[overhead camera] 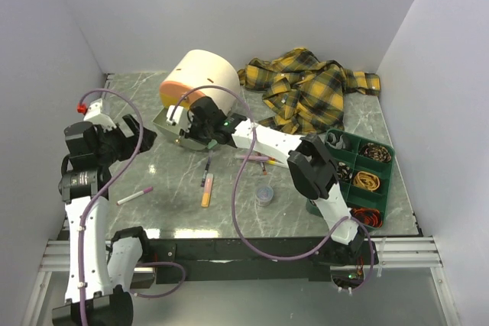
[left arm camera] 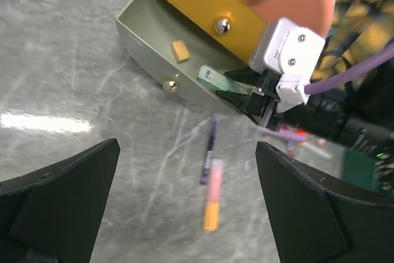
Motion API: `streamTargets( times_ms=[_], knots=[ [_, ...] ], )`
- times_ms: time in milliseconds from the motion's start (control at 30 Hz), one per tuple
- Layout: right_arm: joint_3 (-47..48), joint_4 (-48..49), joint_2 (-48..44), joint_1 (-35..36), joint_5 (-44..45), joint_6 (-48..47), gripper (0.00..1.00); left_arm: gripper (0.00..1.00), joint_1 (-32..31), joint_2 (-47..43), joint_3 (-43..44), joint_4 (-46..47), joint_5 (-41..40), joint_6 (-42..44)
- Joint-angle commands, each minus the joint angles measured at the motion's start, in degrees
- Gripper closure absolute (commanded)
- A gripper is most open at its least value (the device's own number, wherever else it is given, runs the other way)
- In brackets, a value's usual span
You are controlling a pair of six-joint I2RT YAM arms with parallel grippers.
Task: Sort the stationery into containers
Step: Place the stationery in the drawer, then close the drawer in the storage box.
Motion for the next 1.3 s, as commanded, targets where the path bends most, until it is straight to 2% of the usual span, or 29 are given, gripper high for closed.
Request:
streamTargets(
  times_ms=[0,33,67,100,200,367,433,467,500,567,600,633,667,700,800,933,1267],
  knots=[
    [3.8,3.96,-0.43,-0.94,1.91,1.1,0.85,0.01,2.38,0.86,-1.42,3.06,5.27,-11.41],
    [3.8,3.96,-0.25,-1.12,1.65,1.19,0.84,0.01,2.38,1.21,-2.12,3.6,4.75,-12.3],
    [3.71,3.88,-0.34,-1.12,1.56,1.19,0.72,0.0,2.55,1.64,-3.26,3.95,4.22,-13.09],
    [3.8,3.79,-0.34,-1.12,1.56,1.19,0.65,0.01,2.82,2.0,-3.97,4.74,4.04,-14.32],
    [3.18,3.87,-1.56,-1.12,1.47,1.89,0.51,0.01,3.17,2.96,-7.13,7.2,6.05,-16.87],
    [1.78,1.42,-5.78,-1.12,-1.51,5.14,0.44,0.04,3.61,5.69,-12.58,19.14,12.03,-21.27],
    [1.16,-0.51,-8.24,-1.12,-3.79,7.06,0.44,0.13,3.7,7.26,-14.86,24.67,13.35,-24.07],
    [0.99,-0.96,-9.29,-1.21,-4.67,7.95,0.45,0.19,3.7,7.88,-15.83,29.83,13.61,-25.48],
    [0.64,-1.39,-11.65,-1.64,-7.12,8.74,0.46,0.36,3.96,8.85,-16.71,31.97,14.23,-28.8],
    [-0.15,-1.31,-14.47,-2.26,-8.98,11.46,0.57,0.5,4.83,12.27,-19.43,38.1,17.03,-31.63],
    [-0.24,-1.14,-17.18,-3.31,-10.03,12.17,0.62,0.65,5.28,13.5,-20.31,39.88,17.74,-34.25],
    [-0.59,-0.18,-18.6,-3.75,-11.96,13.57,0.71,0.76,5.63,15.51,-22.15,41.9,18.01,-35.5],
    [-0.94,0.88,-19.92,-4.37,-12.15,14.19,0.95,0.87,6.41,16.49,-22.95,43.58,18.19,-36.47],
    [-1.3,2.02,-22.2,-4.89,-11.8,14.81,1.0,0.99,6.68,17.55,-23.57,46.55,18.01,-37.87],
    [-2.27,7.73,-24.15,-7.09,-9.52,14.82,1.0,0.99,7.83,22.12,-25.85,53.75,18.97,-40.94],
    [-0.43,13.97,-21.18,-9.81,-4.6,13.41,1.0,0.99,8.18,27.12,-26.74,57.12,18.36,-44.48],
    [11.87,16.09,-8.18,-12.72,-4.42,14.19,1.0,0.99,8.27,33.55,-26.39,60.55,18.45,-46.5]
  ],
)
